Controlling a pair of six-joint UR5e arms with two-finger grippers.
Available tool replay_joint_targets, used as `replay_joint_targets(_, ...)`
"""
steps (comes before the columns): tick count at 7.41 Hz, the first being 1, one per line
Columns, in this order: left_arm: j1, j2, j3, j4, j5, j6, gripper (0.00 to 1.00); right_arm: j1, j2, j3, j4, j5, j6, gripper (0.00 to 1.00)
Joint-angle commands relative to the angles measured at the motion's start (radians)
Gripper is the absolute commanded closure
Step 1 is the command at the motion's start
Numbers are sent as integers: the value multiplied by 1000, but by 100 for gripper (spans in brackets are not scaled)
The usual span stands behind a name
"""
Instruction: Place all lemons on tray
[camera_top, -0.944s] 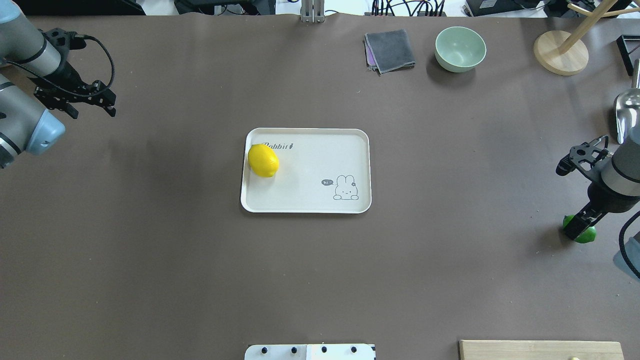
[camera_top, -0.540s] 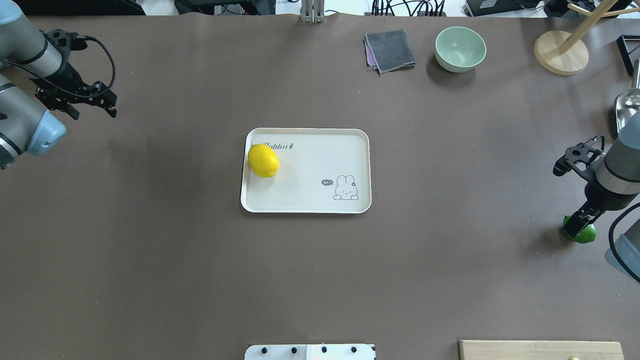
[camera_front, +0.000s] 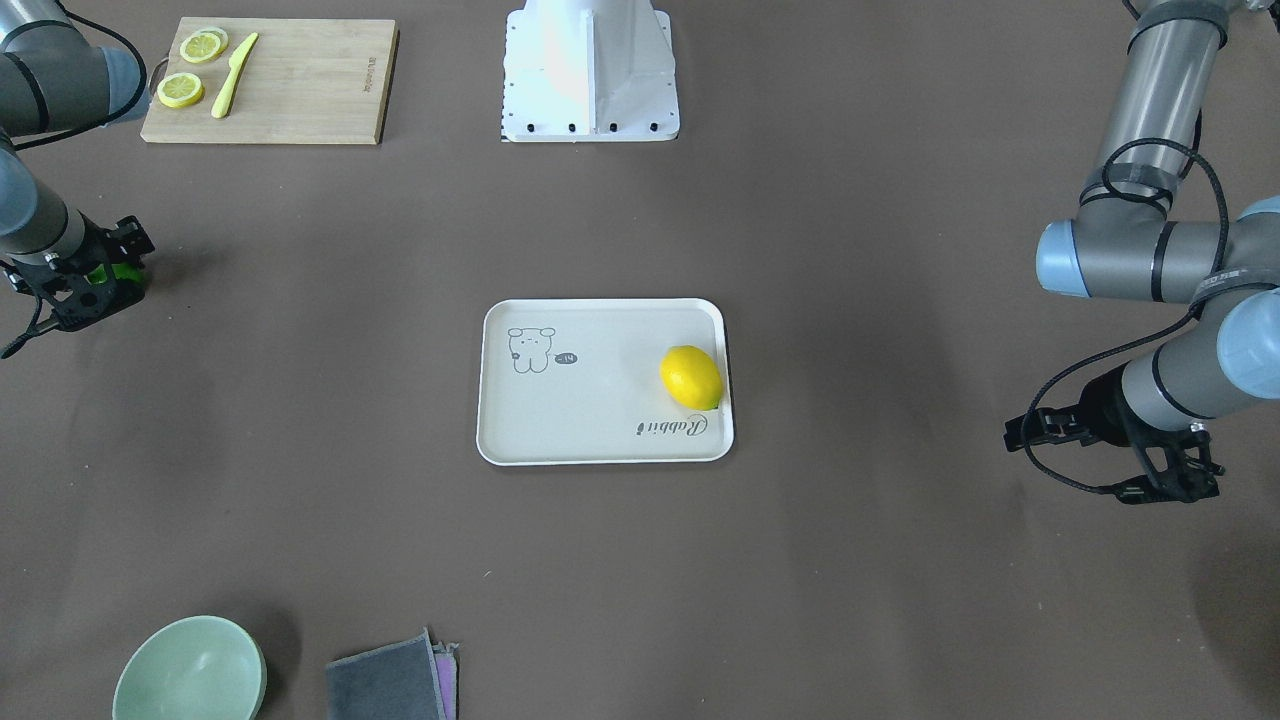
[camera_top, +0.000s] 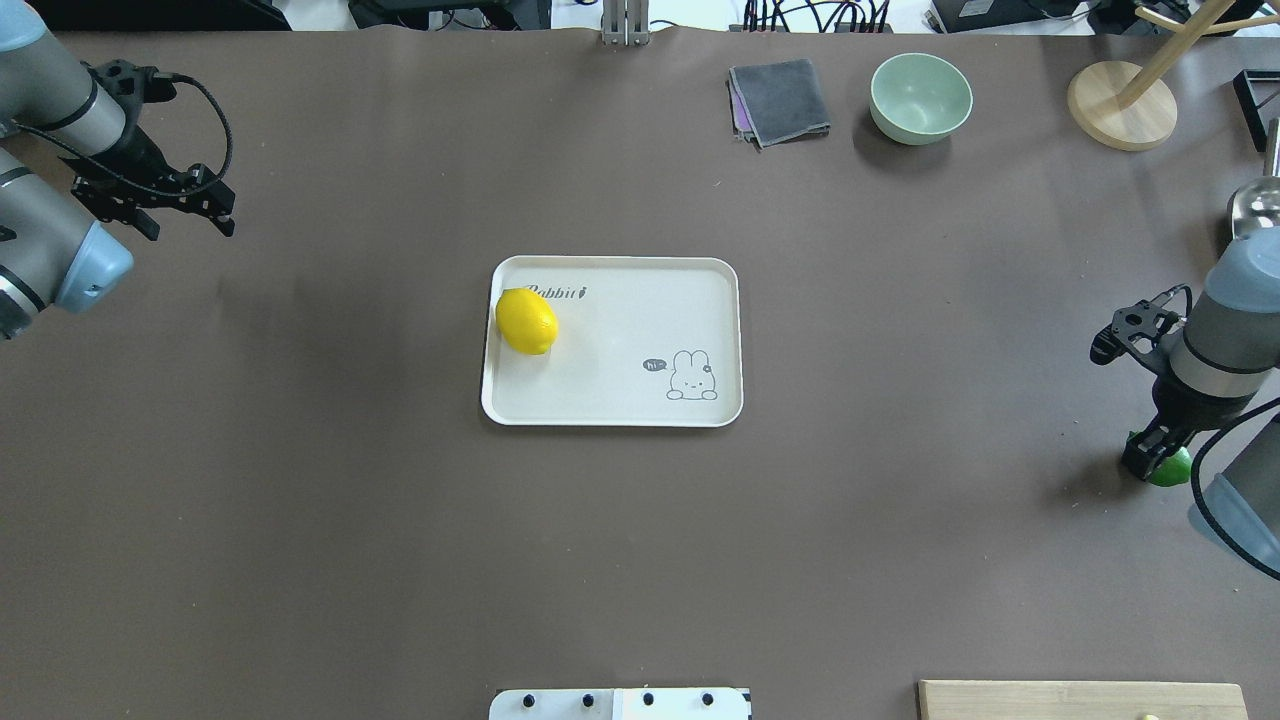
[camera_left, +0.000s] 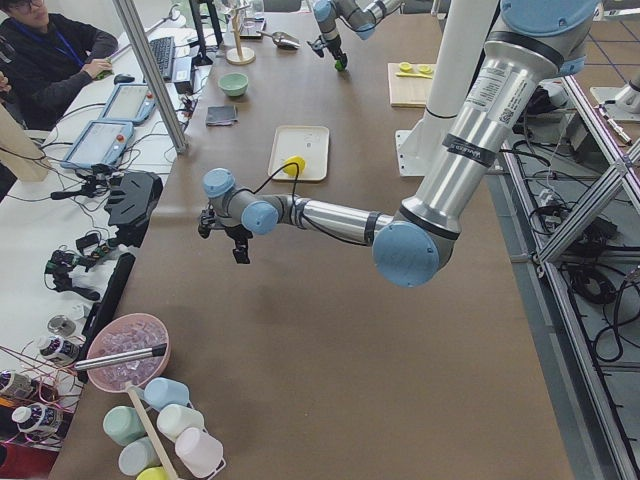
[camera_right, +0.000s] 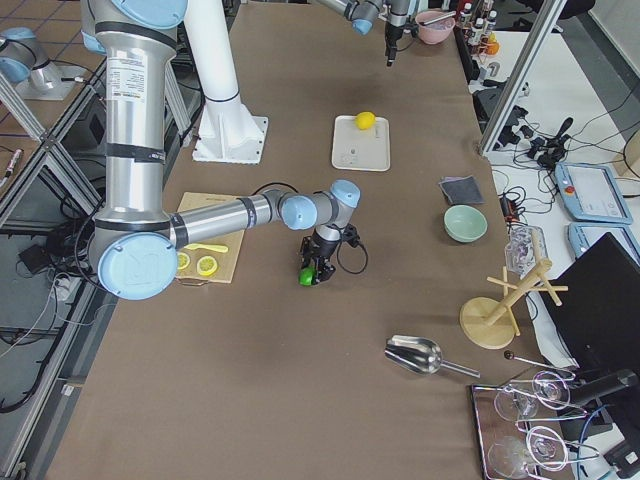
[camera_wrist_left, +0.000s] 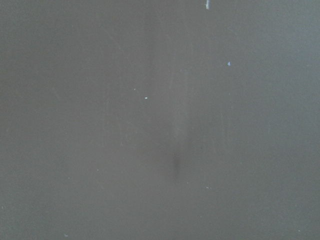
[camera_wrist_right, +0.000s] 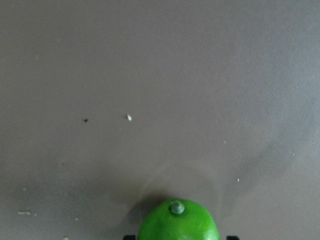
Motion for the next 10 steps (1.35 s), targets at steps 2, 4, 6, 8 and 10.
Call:
replay_joint_targets(2,1,2,0,0,-1,-3,2,-8,106,2,-94,66,39,100)
replay_joint_targets(4,1,0,1,0,-1,-6,2,-6,383,2,-416,71,65,100)
replay_joint_targets(6,1,0,6,0,-1,-4,2,-52,548,-35,-422,84,281,100)
replay_joint_targets(8,1,0,9,0,-1,-3,2,-83,796,-301,-277,85,514,100)
replay_joint_targets(10,1,-3,7,0,-1,-7,2,-86,913,-524,-50,122,815,100)
